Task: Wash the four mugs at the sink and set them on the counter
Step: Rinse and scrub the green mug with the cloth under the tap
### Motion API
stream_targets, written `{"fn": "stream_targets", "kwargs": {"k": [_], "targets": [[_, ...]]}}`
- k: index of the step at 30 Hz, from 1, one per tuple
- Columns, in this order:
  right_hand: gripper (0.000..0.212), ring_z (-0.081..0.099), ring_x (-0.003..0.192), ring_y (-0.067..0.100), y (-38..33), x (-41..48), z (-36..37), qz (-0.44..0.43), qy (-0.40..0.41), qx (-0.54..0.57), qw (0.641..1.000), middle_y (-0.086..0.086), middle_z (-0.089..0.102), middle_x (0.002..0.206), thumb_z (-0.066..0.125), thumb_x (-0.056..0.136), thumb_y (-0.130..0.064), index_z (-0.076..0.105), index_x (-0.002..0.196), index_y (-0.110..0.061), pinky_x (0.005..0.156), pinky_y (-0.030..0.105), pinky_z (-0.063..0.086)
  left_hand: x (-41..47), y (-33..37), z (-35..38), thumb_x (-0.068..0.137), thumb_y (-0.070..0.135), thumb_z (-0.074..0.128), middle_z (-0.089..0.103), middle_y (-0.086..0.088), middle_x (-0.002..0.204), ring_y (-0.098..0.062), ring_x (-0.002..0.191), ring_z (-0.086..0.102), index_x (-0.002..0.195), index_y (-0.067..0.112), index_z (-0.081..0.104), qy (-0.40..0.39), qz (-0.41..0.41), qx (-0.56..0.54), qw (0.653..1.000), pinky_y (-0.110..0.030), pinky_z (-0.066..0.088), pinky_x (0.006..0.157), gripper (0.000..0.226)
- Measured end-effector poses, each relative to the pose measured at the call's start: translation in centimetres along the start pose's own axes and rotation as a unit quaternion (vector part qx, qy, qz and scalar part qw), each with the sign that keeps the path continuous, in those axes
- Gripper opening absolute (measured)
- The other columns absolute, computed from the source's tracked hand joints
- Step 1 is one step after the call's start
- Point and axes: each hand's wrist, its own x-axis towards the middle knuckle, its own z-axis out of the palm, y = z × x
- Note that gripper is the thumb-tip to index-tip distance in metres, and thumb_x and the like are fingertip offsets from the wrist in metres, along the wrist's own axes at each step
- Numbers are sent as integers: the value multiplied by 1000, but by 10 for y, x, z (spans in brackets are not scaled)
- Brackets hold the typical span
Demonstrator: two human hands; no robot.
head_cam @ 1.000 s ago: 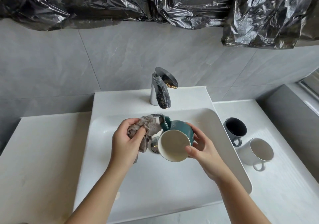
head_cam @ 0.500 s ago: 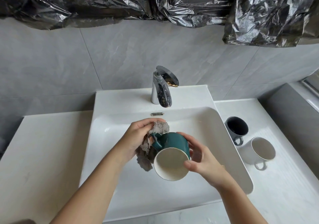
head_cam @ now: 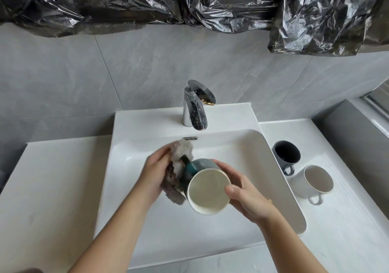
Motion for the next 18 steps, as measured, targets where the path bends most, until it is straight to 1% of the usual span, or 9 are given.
{"fn": "stream_targets", "kwargs": {"k": [3, 5, 7, 9, 12, 14, 16, 17, 18], "targets": [[87, 62, 104, 18, 1, -2, 0, -12, 28, -87, 996, 6, 62, 126, 88, 56, -49, 53, 133, -30, 80, 33, 52, 3, 24, -14, 94, -1, 51, 74, 6, 86, -9, 72, 69, 101, 21, 69, -36, 93, 139, 985, -19, 54, 56, 30], [78, 62, 106, 18, 1, -1, 1, -21, 56, -143, 988, -4, 63, 123, 83, 59, -38, 53, 130, -37, 78, 33, 55, -3, 35, -15, 90, -2, 55, 72, 9, 80, -5, 68, 65, 102, 21, 69, -106, 142, 303, 936, -10, 48, 58, 29], [78, 59, 109, 14, 0, 2, 4, -30, 77, -215, 973, -14, 62, 120, 81, 58, -36, 51, 130, -40, 79, 39, 59, -6, 34, -10, 86, 0, 59, 69, 16, 83, 6, 71, 60, 97, 23, 73, -131, 177, 438, 871, -6, 43, 62, 29], [82, 57, 110, 7, 1, 1, 10, -42, 90, -257, 961, -18, 60, 119, 81, 56, -38, 49, 132, -37, 81, 41, 59, -2, 28, -5, 85, 7, 61, 65, 19, 95, 4, 88, 58, 97, 25, 73, -123, 208, 524, 817, -14, 44, 77, 25], [83, 54, 113, 2, 4, -2, 18, -61, 92, -286, 952, -19, 57, 122, 80, 56, -41, 46, 132, -39, 84, 35, 57, 6, 18, -1, 87, 13, 59, 62, 14, 104, -9, 102, 56, 103, 23, 71, -101, 212, 578, 782, -31, 45, 90, 23], [83, 52, 116, 3, 7, -3, 18, -67, 96, -304, 945, -19, 56, 124, 79, 56, -42, 43, 131, -42, 85, 32, 56, 7, 15, 2, 88, 14, 57, 63, 14, 102, -9, 96, 58, 104, 25, 70, -89, 192, 577, 789, -29, 48, 84, 23], [81, 54, 116, 7, 7, -5, 14, -63, 89, -291, 951, -18, 57, 123, 80, 57, -40, 45, 130, -43, 81, 31, 58, 8, 16, 0, 89, 13, 54, 65, 15, 90, -4, 76, 61, 100, 28, 71, -84, 136, 537, 828, -20, 50, 67, 25], [79, 55, 115, 11, 7, -6, 12, -56, 77, -261, 961, -17, 60, 121, 80, 58, -37, 48, 129, -42, 78, 31, 58, 10, 18, -1, 90, 13, 53, 67, 14, 87, -3, 72, 61, 98, 28, 71, -83, 93, 500, 857, -21, 51, 67, 25], [78, 57, 113, 14, 7, -8, 11, -50, 62, -219, 973, -15, 62, 120, 81, 58, -35, 50, 129, -40, 75, 32, 58, 13, 18, -3, 93, 12, 52, 69, 12, 91, -4, 79, 63, 100, 26, 71, -82, 48, 455, 885, -24, 52, 77, 25]]}}
